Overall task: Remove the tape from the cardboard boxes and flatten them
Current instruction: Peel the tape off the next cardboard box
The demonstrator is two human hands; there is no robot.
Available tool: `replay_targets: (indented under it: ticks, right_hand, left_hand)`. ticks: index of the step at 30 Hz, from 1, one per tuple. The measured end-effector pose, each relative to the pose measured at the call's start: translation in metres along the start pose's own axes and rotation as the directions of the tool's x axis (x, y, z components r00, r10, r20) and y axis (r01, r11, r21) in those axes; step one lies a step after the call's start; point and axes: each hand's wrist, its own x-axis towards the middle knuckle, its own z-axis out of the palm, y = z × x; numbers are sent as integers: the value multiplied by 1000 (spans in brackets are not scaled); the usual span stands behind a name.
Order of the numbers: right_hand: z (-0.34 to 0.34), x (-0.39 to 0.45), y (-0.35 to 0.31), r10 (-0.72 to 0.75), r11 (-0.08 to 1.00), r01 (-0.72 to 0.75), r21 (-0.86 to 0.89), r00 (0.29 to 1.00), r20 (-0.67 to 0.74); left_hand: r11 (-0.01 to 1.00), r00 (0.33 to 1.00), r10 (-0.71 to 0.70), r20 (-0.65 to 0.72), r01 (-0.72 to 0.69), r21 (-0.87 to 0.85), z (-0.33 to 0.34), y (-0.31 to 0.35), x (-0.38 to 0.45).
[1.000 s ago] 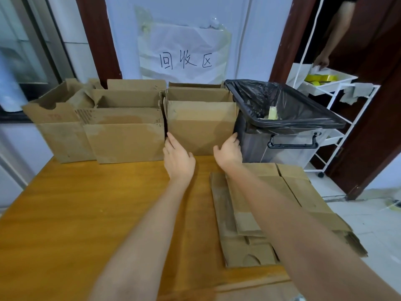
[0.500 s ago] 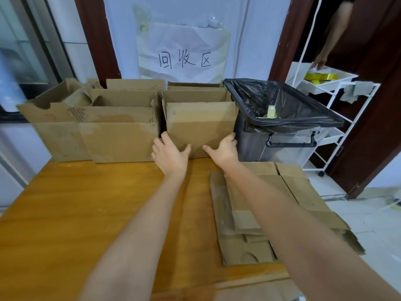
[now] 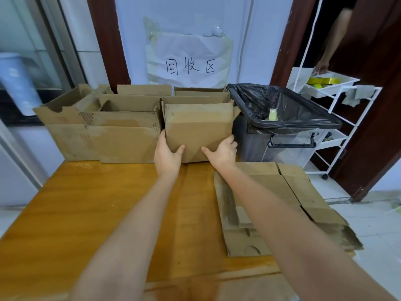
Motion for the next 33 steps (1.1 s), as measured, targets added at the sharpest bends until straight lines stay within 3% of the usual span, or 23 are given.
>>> replay_targets:
  ticks: [15,27,33]
  right_hand:
    - [-6,-19,-17,0,995,-3,-97,1000,-21]
    - [-2,-41,-18,-27,988,19,-154,998,-50]
    - [-4,-51,-17,-64,976,30,-217,987,-150]
  left_hand:
    - [982,1000,-15,25,20,-188,-27,-11,5]
    - [992,997,-47,54,53,-116,-34,-11,-11]
    - [992,994,-83,65,89,-94,-38,-13,-12]
